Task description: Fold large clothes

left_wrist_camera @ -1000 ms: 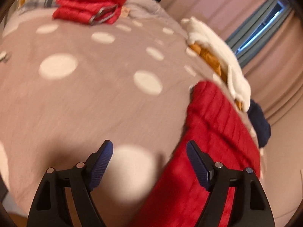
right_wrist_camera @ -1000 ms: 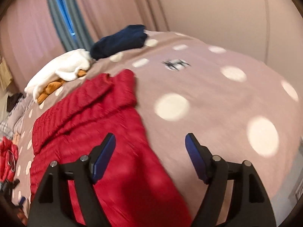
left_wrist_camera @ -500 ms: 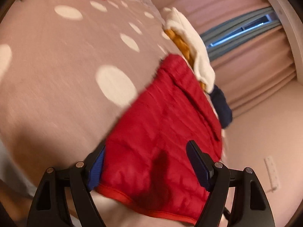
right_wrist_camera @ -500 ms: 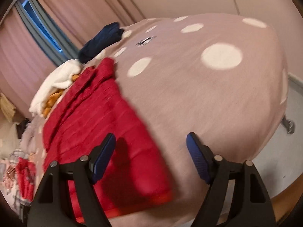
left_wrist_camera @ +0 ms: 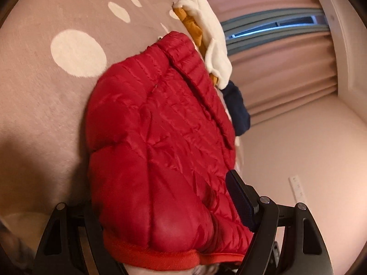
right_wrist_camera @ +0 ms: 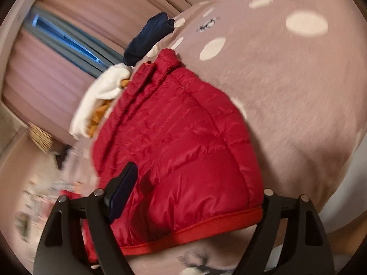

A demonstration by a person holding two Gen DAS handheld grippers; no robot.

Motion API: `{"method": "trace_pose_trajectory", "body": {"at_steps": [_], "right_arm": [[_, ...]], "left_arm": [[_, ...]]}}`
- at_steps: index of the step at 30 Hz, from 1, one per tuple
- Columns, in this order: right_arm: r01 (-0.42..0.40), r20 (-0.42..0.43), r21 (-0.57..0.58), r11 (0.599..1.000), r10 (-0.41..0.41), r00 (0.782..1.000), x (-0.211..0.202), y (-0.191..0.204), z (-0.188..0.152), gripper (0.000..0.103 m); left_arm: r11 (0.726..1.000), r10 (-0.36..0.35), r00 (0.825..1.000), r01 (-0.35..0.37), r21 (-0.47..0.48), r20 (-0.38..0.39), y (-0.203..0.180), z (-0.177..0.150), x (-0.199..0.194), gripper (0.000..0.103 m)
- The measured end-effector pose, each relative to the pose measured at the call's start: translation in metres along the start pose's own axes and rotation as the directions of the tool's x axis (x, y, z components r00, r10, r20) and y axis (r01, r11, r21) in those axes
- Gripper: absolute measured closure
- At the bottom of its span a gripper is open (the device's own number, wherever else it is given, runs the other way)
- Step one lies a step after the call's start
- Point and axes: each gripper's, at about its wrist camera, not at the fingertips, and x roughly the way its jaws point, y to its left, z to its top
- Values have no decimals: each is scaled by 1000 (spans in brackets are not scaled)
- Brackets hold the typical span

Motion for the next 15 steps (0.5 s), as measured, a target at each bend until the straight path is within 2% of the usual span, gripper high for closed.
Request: {"method": "trace_pose_trajectory", "body": {"at_steps": [2, 4, 5, 7, 11, 15], "right_arm": [[-63, -27, 65, 996, 65, 998, 4, 0, -4, 21], [-80, -36, 69, 994, 82, 996, 8, 5, -8, 21], [-56, -24, 35, 998, 56, 998, 12, 11, -9, 21], [-3, -4, -24, 1000, 3, 1000, 17, 17, -9, 26], [78, 24, -90, 993, -76, 997, 26, 19, -3, 54], [94, 44, -127, 987, -90, 995, 27, 16, -4, 62]], "left_arm": [[1000, 3, 1000, -3, 2, -15, -1, 1, 4, 25], [1000, 18, 1000, -18, 15, -5, -5, 1, 9, 25], [999, 25, 1000, -25, 21, 3, -5, 0, 8, 31], [995, 89, 996, -90, 39, 7, -5, -1, 13, 43], [987, 142, 989, -144, 77, 34, -2, -1, 21, 59], [973, 178, 983, -183, 140, 51, -6, -3, 26, 65]]}}
